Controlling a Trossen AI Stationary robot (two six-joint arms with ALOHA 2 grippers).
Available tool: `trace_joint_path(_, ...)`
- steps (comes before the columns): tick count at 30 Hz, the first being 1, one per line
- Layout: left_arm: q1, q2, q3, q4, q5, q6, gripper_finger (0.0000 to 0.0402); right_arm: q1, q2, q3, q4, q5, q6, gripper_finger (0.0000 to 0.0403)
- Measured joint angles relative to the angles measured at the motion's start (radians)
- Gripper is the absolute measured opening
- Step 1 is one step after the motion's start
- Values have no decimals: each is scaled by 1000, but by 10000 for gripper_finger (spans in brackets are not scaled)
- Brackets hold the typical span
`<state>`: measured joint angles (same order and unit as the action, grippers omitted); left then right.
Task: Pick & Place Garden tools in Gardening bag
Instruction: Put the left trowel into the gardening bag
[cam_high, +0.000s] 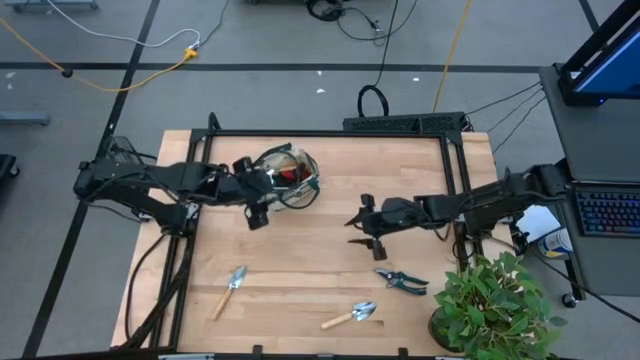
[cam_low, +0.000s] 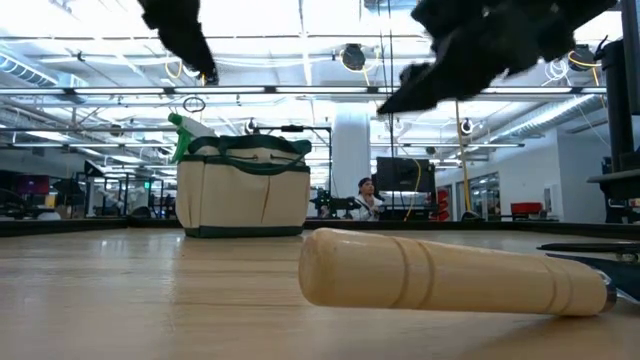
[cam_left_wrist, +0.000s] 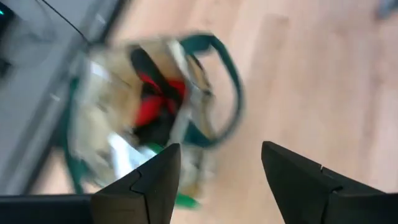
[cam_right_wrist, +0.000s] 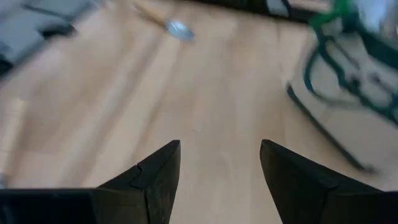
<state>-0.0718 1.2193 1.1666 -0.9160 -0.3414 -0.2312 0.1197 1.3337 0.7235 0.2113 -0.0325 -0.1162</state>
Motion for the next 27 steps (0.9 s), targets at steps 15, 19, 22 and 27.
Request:
trace_joint_path(15, -322, 7, -185, -115, 270, -640, 230, 112, 21, 0, 31, -124, 22, 212)
trace_joint_path(19, -429, 7, -308, -36, 311, -886, 230, 109, 21, 0, 32, -117, -35, 212)
trace_joint_path(22, -505, 7, -404, 47, 371, -1080, 230, 110, 21, 0, 41, -73, -93, 212)
trace_joint_path(27, -610, 7, -508, 250, 434, -1311, 229, 109, 21, 0, 61, -46, -135, 212)
